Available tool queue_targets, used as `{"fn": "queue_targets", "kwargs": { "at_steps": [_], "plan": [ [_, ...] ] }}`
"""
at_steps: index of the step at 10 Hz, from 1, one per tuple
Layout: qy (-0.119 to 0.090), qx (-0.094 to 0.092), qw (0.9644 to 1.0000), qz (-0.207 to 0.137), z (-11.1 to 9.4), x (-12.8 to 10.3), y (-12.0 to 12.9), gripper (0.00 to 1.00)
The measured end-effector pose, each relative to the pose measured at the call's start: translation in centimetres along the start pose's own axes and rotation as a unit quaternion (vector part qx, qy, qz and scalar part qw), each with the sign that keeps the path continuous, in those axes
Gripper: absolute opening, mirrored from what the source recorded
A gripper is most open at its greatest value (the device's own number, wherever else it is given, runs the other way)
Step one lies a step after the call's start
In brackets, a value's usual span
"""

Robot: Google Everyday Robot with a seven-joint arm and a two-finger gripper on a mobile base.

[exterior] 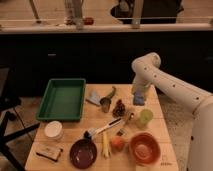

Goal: Place sponge in plastic cup

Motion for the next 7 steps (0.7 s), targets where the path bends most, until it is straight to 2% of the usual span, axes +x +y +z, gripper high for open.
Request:
{"fn": "queue_targets", "kwargs": {
  "at_steps": [7],
  "plan": [
    [0.009, -0.001, 0.9995, 0.029, -0.5, 1.1, 1.8, 0.02]
  ]
}}
